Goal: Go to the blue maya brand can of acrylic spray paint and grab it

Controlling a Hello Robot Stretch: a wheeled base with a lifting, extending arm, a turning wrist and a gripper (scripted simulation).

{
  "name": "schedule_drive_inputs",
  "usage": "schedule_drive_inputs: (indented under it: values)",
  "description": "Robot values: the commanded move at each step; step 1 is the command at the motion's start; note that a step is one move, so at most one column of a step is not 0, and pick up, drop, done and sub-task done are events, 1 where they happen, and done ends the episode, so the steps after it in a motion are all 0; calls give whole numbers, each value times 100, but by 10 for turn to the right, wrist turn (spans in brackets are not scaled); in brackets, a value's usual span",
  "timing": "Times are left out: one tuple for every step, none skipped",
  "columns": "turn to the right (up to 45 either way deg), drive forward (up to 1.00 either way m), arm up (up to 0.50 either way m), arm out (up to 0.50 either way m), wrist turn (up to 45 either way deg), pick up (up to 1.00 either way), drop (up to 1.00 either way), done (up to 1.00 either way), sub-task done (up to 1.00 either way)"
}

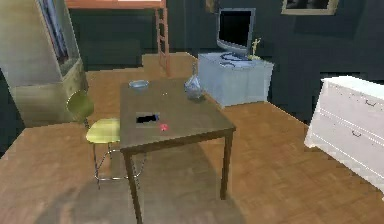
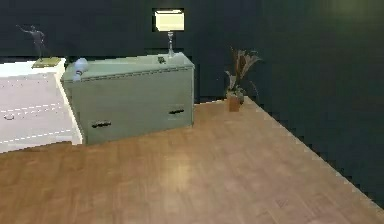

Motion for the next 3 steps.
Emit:
schedule_drive_inputs:
  values:
    - [-450,0,0,0,0,0,0,0,0]
    - [-90,0,0,0,0,0,0,0,0]
    - [0,100,0,0,0,0,0,0,0]
